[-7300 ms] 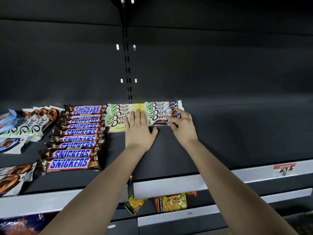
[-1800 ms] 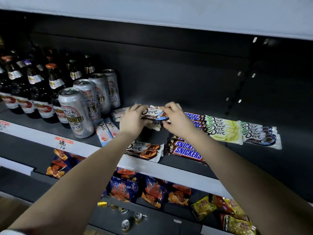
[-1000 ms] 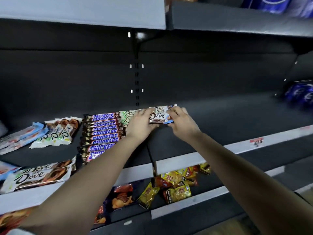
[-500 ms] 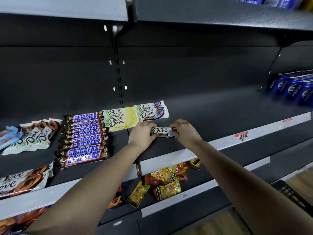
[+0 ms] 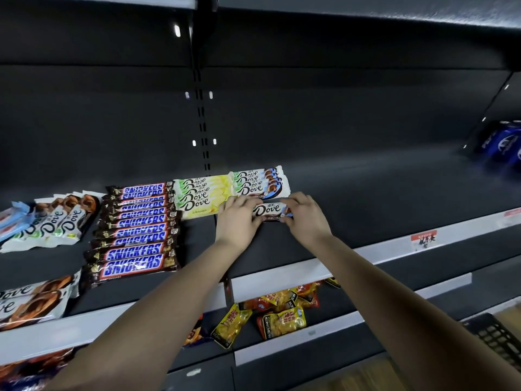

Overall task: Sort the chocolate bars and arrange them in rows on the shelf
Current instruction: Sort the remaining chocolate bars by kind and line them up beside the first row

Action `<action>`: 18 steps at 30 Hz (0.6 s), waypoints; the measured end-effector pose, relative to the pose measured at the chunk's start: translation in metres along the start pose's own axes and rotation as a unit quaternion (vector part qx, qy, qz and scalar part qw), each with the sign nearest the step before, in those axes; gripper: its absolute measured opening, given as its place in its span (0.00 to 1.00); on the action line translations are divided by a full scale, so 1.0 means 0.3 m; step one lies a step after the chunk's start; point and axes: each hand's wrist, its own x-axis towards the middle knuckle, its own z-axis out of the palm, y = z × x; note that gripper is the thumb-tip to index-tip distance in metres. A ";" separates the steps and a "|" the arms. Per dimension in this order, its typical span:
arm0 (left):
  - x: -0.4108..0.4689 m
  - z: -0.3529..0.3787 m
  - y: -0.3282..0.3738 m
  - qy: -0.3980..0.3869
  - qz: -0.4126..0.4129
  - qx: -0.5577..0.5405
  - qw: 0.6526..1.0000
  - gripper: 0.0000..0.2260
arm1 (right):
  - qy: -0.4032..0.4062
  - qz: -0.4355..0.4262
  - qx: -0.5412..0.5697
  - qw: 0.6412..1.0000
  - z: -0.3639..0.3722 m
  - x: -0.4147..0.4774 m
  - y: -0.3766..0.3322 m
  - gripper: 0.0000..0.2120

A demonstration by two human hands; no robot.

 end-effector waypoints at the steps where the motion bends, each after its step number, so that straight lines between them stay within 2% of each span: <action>1: 0.004 0.008 -0.004 0.009 -0.001 0.003 1.000 0.18 | 0.007 -0.001 0.000 1.000 0.010 0.011 0.002 0.20; 5: 0.028 0.031 -0.033 0.059 -0.056 0.007 0.997 0.22 | 0.027 -0.004 0.003 1.000 0.045 0.065 0.011 0.20; 7: 0.038 0.034 -0.042 0.049 -0.121 0.001 0.991 0.28 | 0.021 -0.003 0.010 1.000 0.057 0.099 0.012 0.21; 9: 0.045 0.042 -0.045 0.033 -0.153 0.009 0.988 0.32 | 0.015 -0.008 0.022 1.000 0.073 0.132 0.011 0.21; 18: 0.053 0.056 -0.036 0.000 -0.164 0.050 0.985 0.29 | 0.026 -0.020 0.101 0.994 0.141 0.178 0.019 0.21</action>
